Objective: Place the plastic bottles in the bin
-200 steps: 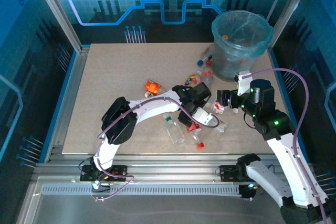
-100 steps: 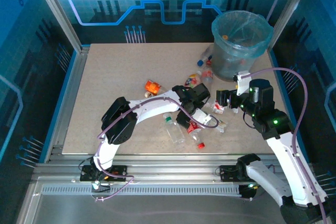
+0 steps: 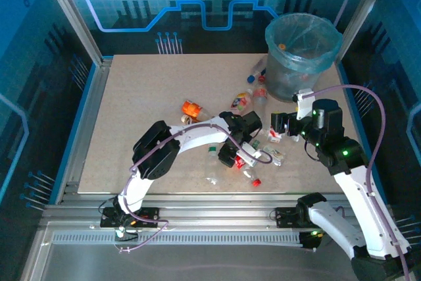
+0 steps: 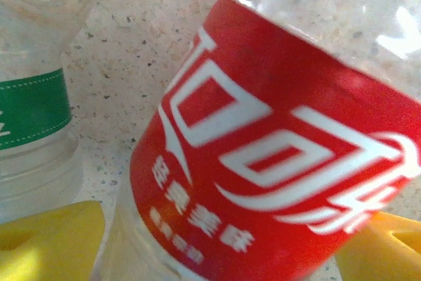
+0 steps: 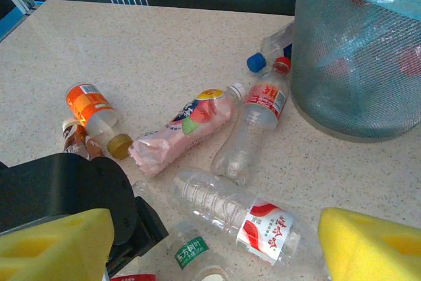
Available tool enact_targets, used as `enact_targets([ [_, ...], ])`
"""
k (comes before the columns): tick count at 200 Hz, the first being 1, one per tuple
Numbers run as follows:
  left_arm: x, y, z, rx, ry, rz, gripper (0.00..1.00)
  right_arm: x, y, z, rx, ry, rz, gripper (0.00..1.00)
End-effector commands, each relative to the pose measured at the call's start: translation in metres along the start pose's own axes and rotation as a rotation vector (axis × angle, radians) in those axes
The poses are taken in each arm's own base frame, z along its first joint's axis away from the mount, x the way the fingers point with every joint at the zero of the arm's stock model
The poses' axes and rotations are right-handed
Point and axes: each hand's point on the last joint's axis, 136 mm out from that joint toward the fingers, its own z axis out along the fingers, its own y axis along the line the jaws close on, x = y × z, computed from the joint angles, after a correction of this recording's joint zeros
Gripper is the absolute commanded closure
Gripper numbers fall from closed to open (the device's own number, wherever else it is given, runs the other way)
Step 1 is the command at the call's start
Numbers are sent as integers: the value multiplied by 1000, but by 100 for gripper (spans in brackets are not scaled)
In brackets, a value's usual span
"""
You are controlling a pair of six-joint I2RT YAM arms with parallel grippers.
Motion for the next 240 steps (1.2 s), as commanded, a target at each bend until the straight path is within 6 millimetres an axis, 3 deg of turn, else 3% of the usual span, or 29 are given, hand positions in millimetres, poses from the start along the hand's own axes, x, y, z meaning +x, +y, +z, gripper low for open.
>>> enact_targets([
  [1, -5, -3, 4, 25, -32, -14, 16, -1, -2, -2, 1, -5, 18, 17],
  [43, -4, 1, -2, 25, -31, -19, 35, -1, -3, -3, 8, -3, 17, 18],
  [95, -6, 16, -27, -78, -84, -34, 37, -3, -1, -4, 1, 1, 21, 18],
  [136, -17, 38, -75, -257, -236, -106, 37, -17, 4, -16, -14, -35, 35, 19],
  [174, -23, 61, -139, -437, -421, -267, 42, -39, 8, -31, -31, -109, 54, 19],
  [207, -5, 85, -187, -627, -528, -502, 40, -61, 17, -45, -71, -171, 49, 19],
  [240, 11, 84, -213, -638, -702, -759, 44, -75, 23, -55, -98, -174, 47, 23],
])
